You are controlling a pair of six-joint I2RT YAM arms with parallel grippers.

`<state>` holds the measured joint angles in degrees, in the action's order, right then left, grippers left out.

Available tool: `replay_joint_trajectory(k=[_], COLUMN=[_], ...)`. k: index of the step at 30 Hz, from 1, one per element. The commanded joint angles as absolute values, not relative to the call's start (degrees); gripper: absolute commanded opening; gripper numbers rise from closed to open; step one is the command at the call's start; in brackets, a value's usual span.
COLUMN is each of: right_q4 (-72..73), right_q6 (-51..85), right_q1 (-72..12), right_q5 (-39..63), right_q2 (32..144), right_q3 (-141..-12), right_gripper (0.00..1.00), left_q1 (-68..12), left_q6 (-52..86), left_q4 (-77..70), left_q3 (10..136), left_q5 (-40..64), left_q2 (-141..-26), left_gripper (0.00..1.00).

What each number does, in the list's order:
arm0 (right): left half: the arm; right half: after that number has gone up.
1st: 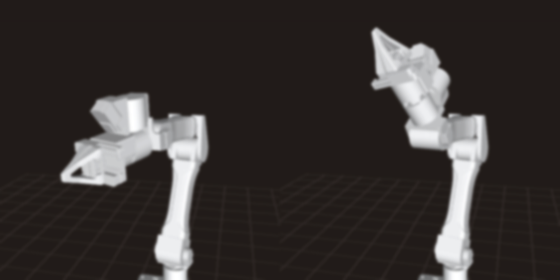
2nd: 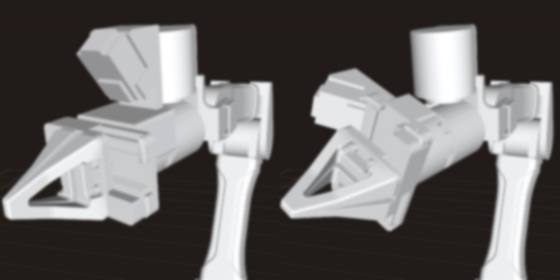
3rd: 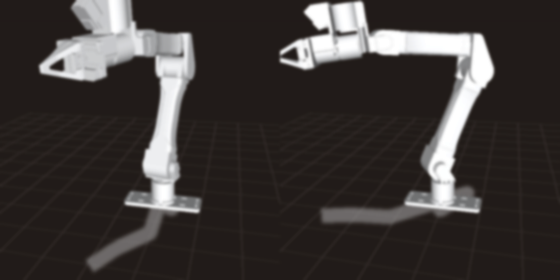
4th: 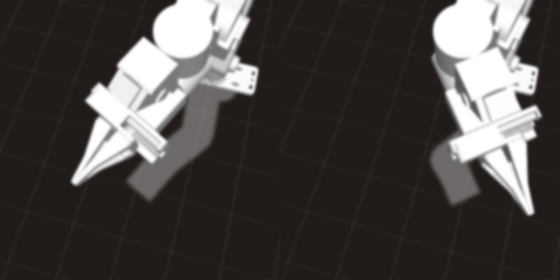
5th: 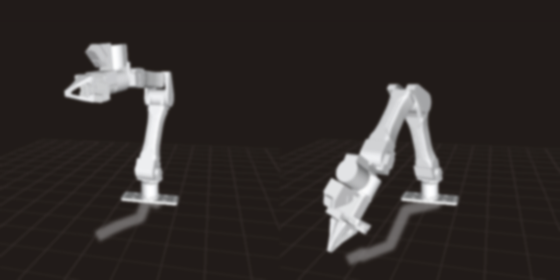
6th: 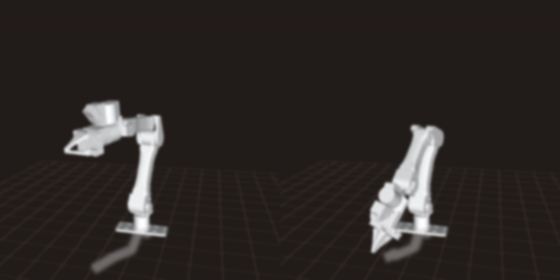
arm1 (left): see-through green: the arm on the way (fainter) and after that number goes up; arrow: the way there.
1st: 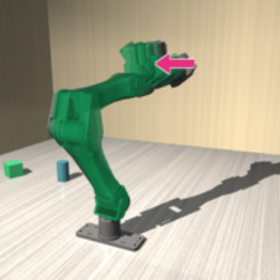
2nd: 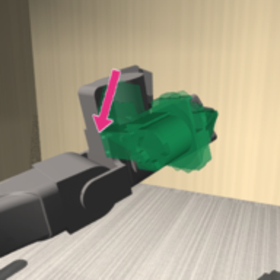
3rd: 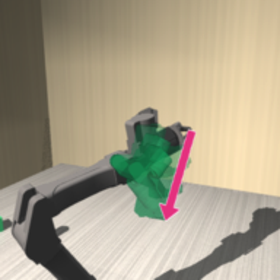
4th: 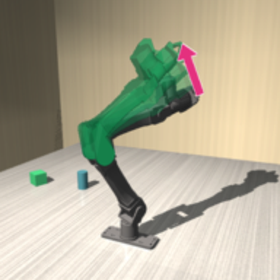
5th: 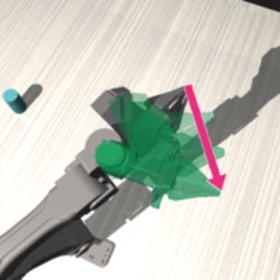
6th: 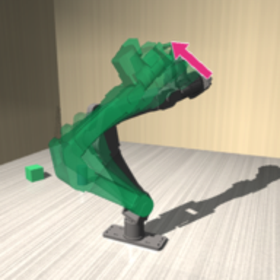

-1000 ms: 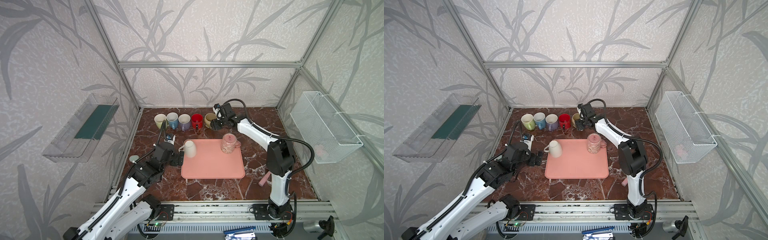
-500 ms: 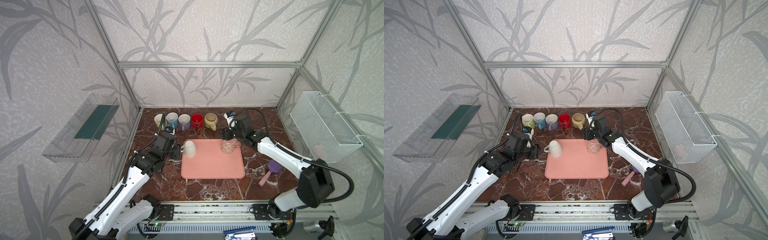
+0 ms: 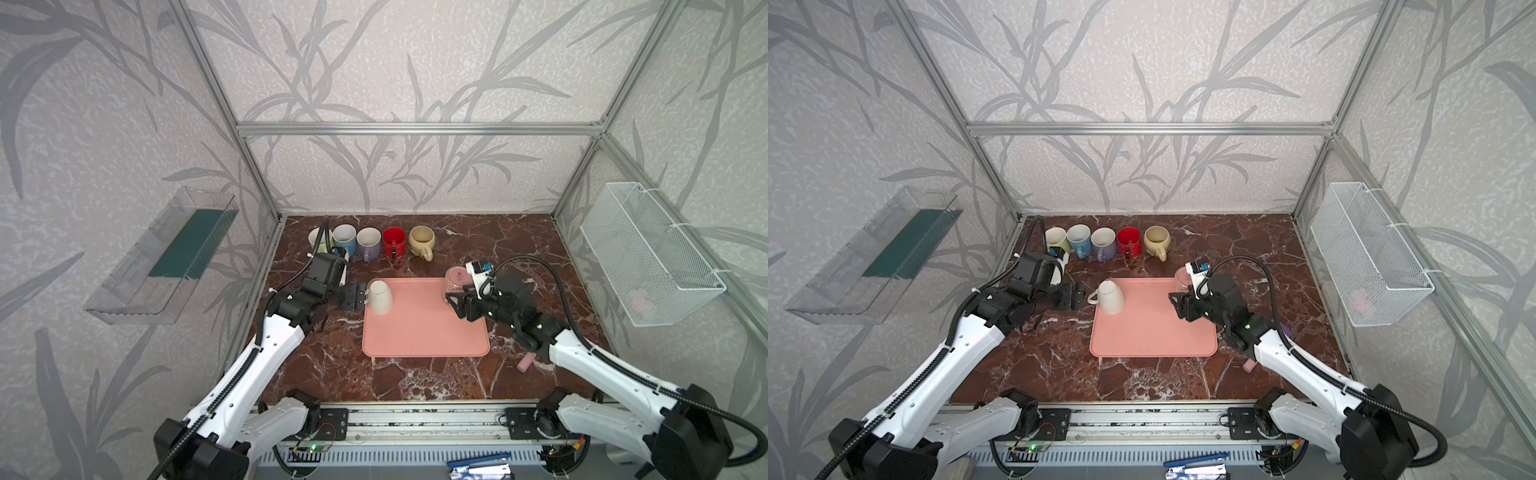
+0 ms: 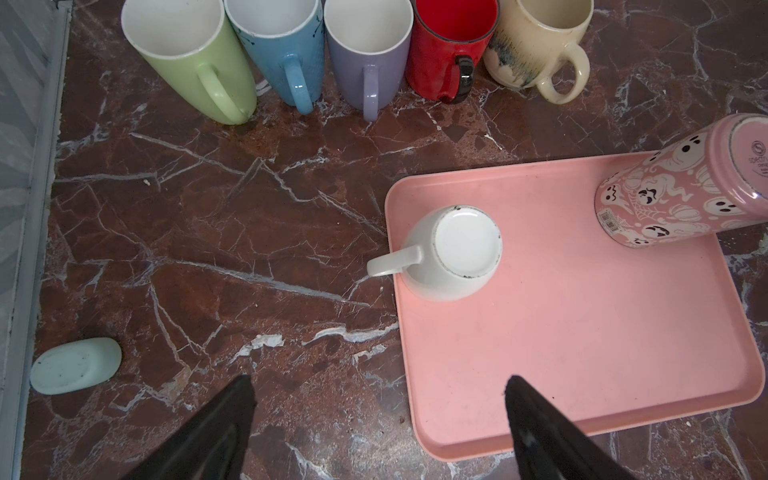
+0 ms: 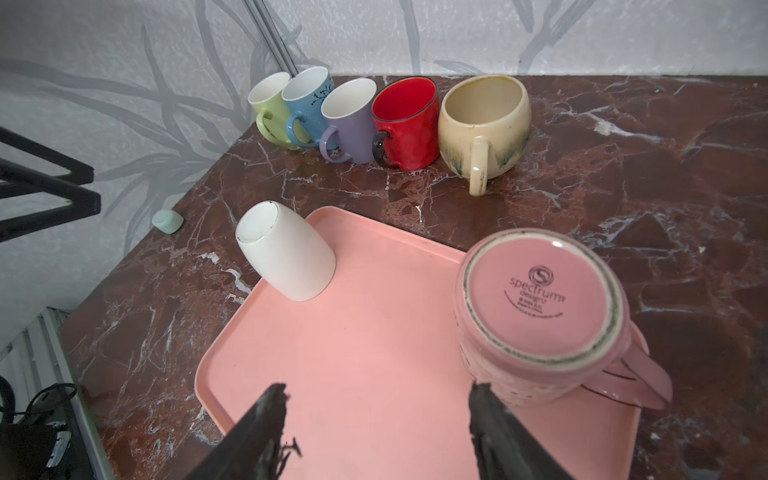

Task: Turn the mug right side up
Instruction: Rotate the mug on the tray.

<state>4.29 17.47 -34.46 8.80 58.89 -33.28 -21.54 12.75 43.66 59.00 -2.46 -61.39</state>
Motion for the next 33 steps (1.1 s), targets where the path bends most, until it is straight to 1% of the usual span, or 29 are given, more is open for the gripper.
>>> replay_joint_trajectory(k=[1, 7, 13, 18, 25, 33], right_q4=[11.9, 13.4, 16.6, 17.5, 17.7, 17.5], right_q6=[19.7, 20.3, 21.8, 22.8, 23.3, 23.3], right_q1=[-34.7, -34.7, -34.7, -34.7, -34.6, -34.6], right_q5=[10.9, 11.4, 12.7, 12.5, 12.4, 12.2], right_q2=[54.7, 51.6, 51.4, 50.8, 50.4, 50.6], right_q3=[-29.0, -26.3, -24.6, -24.1, -23.8, -23.9], right_gripper=[0.69, 0.7, 0.7, 0.7, 0.7, 0.7], left_q1=[-21.2, -20.7, -20.6, -20.6, -20.8, -21.7], left_q6=[8.2, 4.5, 1.2, 2.4, 3.5, 5.6], left_q4=[41.4, 38.7, 36.8, 33.9, 29.5, 25.3], left_q3=[60.7, 62.4, 64.0, 63.5, 63.1, 62.1], left_q5=[-2.2, 1.6, 2.4, 3.8, 8.7, 12.6], left_q2=[-63.9, -70.5, -76.0, -79.7, -83.9, -86.8], left_gripper=[0.94, 0.94, 0.94, 0.93, 0.92, 0.91])
